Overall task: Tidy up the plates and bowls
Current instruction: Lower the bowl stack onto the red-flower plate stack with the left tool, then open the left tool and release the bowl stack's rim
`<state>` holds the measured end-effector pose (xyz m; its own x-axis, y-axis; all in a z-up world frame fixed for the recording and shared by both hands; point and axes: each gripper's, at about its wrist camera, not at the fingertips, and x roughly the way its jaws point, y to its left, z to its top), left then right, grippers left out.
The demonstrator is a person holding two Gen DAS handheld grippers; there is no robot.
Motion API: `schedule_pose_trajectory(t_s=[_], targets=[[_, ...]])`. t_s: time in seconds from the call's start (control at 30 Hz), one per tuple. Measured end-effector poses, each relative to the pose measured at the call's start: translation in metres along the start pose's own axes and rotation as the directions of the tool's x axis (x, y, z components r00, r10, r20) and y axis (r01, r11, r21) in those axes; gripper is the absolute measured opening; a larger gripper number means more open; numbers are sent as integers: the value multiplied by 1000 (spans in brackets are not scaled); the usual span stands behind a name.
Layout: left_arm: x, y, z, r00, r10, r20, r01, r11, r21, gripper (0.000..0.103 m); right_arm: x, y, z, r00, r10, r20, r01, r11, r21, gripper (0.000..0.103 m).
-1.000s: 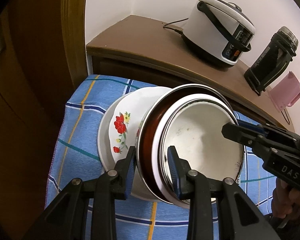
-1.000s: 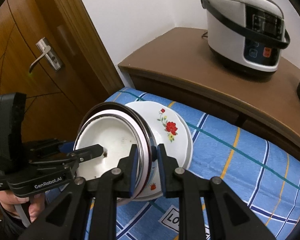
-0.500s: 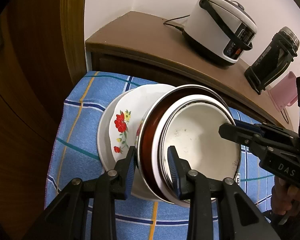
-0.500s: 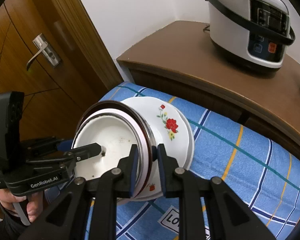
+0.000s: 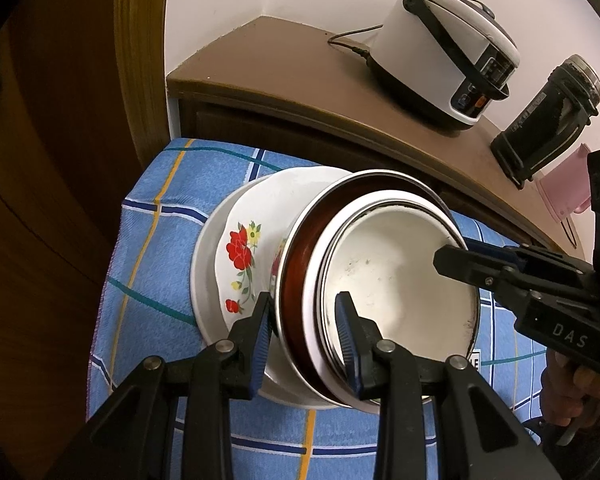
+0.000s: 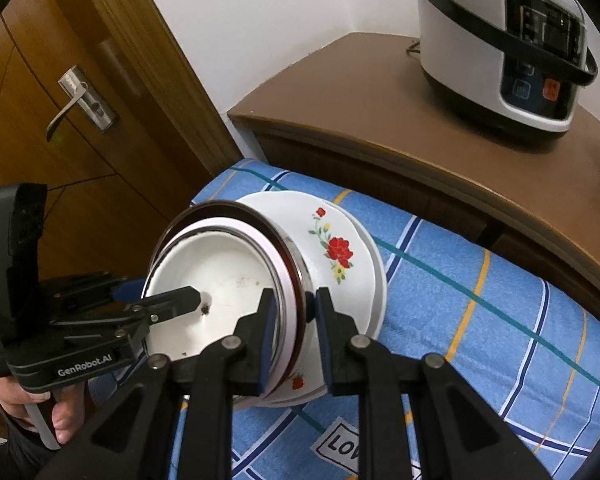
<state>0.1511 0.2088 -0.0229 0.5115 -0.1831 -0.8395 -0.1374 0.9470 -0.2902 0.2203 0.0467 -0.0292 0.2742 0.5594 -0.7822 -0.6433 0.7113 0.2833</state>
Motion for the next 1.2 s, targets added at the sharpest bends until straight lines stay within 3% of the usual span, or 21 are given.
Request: schedule_pose_trajectory(t_s=[0.67, 0.87, 1.0, 1.2], targets=[[3, 4, -2, 993, -11, 113, 11, 1000, 2, 34, 3, -2, -4, 995, -35, 94, 34, 999, 13, 22], [10, 6, 1, 992, -23, 123, 25, 1000, -9, 37, 9, -6, 0, 995, -31, 92, 28, 999, 37, 22], [25, 9, 1, 997, -29, 77, 31, 999, -26, 39, 16, -6, 2, 998, -2, 56, 0, 999, 46, 23], [23, 4, -4, 995, -14, 94, 14, 1000, 4, 40, 15, -6, -3, 997, -5, 75, 2, 999, 35, 23]])
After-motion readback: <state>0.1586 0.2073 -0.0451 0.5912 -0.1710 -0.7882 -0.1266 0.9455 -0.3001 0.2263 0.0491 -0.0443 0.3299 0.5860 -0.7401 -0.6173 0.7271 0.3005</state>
